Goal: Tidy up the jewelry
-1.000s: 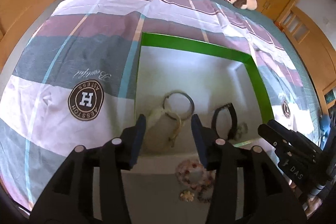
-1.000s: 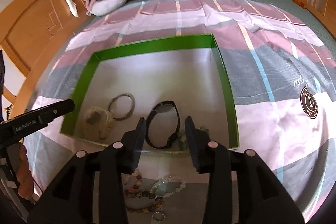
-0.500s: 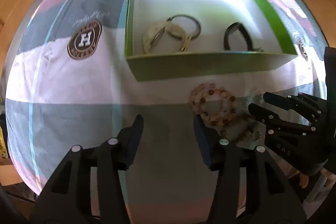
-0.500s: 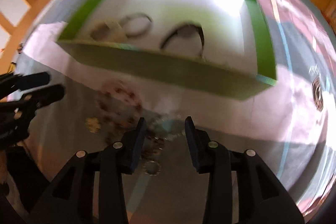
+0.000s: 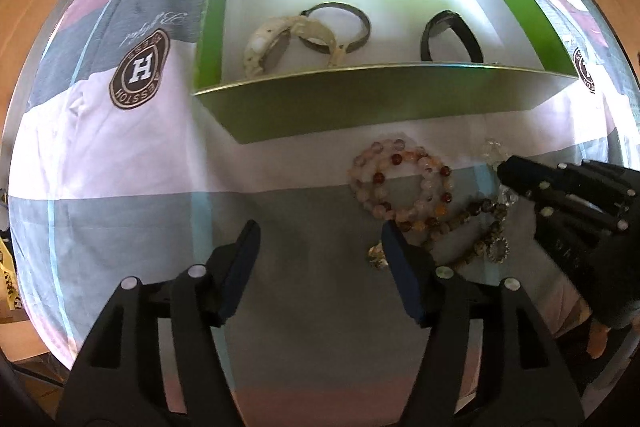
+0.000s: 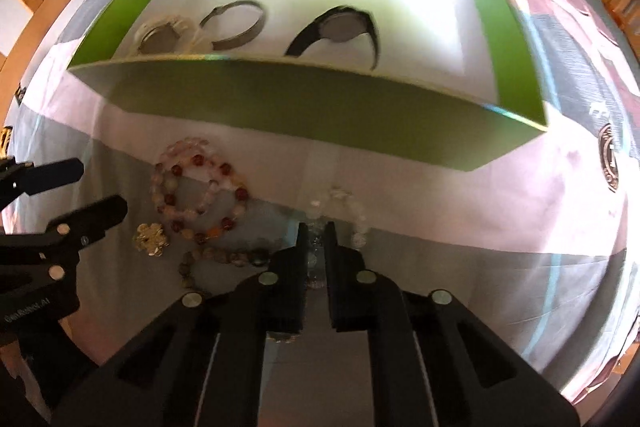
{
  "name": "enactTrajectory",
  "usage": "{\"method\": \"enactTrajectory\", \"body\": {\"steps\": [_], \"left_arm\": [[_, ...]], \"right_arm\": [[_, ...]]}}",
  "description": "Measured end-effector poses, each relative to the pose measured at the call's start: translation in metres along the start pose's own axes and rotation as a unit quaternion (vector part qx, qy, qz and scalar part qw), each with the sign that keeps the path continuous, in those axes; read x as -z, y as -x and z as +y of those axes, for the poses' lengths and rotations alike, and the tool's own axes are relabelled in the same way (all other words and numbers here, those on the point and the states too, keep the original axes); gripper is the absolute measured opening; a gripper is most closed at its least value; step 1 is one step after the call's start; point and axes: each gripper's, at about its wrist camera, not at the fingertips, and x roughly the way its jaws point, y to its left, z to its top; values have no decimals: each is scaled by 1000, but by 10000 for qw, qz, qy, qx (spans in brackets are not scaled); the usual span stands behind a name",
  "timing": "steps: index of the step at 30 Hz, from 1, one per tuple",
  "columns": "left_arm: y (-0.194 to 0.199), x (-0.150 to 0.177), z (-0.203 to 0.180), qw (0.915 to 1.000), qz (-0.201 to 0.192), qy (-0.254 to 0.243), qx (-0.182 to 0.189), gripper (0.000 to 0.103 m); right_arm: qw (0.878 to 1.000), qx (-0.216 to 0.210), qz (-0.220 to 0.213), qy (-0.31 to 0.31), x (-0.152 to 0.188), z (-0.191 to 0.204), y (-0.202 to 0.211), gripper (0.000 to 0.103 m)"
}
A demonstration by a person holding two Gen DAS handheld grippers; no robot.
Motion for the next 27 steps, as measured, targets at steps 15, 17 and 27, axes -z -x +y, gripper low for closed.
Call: {"method": "enactTrajectory", "body": {"steps": [15, 17, 27], "left_arm": [[-14, 3, -34, 9994, -1, -347, 39, 81], [-18, 1, -40, 9993, 43, -360, -8, 81], [-26, -2, -35, 9996, 124, -252, 14, 55]], "right_arm": [[9982, 324, -209, -450, -10, -36, 17, 9], [9984, 320, -199, -420, -8, -34, 17, 9], [9985, 325, -181, -397, 5, -34, 20, 9]]}}
